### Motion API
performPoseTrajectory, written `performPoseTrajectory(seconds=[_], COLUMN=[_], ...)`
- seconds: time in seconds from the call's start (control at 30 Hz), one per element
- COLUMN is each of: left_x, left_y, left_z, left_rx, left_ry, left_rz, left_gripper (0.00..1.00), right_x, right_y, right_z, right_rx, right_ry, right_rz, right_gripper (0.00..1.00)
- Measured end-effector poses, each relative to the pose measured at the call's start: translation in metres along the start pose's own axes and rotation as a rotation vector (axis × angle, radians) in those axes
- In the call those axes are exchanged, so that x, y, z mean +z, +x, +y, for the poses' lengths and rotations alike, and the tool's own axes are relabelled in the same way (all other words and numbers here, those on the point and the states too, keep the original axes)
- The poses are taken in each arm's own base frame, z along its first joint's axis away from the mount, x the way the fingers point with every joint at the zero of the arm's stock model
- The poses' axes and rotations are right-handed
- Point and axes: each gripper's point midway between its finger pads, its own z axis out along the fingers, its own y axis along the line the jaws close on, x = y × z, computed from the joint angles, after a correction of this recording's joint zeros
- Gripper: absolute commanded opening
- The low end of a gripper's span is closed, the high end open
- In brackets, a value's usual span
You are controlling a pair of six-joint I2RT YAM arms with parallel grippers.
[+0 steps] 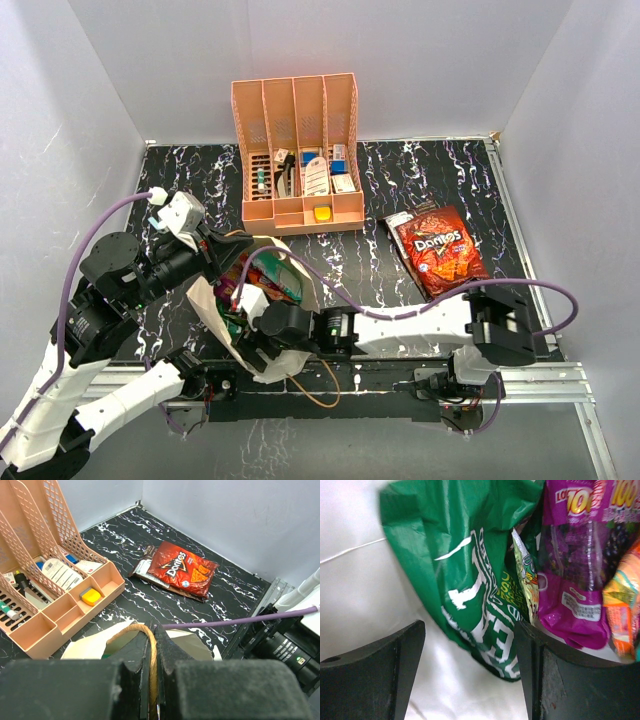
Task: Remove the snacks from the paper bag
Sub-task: Take out the snack from the paper bag.
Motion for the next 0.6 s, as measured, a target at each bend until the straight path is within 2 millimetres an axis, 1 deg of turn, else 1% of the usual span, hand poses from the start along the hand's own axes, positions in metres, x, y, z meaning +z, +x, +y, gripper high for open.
performPoseTrajectory(seconds=[0.07, 0.17, 0.33, 0.43, 0.6], left_x=[0.0, 0.0, 0.0, 0.0, 0.0], left_y=[0.0, 0.0, 0.001, 0.002, 0.005], left_z=[0.0, 0.0, 0.0, 0.0, 0.001], left_rx=[0.0, 0.0, 0.0, 0.0, -0.001], left_ry=[0.0, 0.0, -0.001, -0.001, -0.002], left_rz=[0.001, 0.001, 0.003, 0.004, 0.006], left_gripper=[0.0, 0.0, 0.0, 0.0, 0.0], right_x=[0.008, 0.012, 0.01, 0.003, -0.019], right_y=[0.005, -0.001, -0.012, -0.02, -0.047], right_z=[-0.002, -0.004, -0.011, -0.015, -0.017], right_rx=[-0.016, -0.032, -0.032, -0.026, -0.01], right_ry=[0.012, 0.034, 0.08, 0.104, 0.121], right_rz=[0.02, 0.019, -0.006, -0.028, -0.102], right_gripper=[0.55, 0.32, 0.09, 0.07, 0.07])
